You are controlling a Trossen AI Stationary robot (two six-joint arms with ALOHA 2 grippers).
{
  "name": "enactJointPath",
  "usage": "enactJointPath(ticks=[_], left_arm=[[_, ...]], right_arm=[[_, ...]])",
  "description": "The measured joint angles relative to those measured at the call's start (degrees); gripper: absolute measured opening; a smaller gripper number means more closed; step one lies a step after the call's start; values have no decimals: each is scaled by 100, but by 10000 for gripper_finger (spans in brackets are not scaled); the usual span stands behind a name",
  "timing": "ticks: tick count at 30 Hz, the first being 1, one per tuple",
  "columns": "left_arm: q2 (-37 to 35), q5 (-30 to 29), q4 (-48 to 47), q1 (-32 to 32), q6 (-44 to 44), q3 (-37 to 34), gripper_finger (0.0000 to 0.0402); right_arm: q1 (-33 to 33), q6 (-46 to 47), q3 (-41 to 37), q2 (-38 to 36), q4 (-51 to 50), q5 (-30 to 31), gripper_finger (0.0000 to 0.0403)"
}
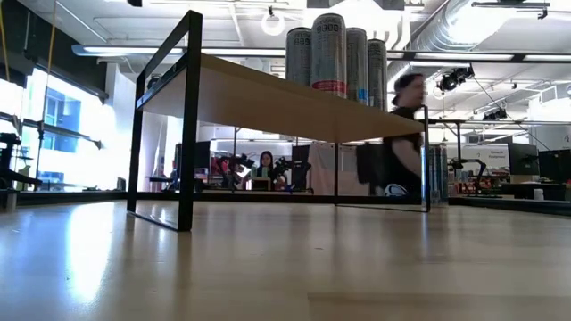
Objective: Place canned beverage on shelf
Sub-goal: Put the top blue soda can on the shelf
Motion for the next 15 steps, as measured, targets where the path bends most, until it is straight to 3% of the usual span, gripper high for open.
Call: enactJointPath(ticks=[5,8,15], left_arm=[[0,-363,-5,0,0,6,148],[-1,-471,-10,0,0,123,176],[-2,-385,-56,-2,-224,372,227]], right_arm=[[-4,100,0,0,7,229,47],[-4,291,0,0,-3,477,113],[-4,846,0,0,-25,421,288]])
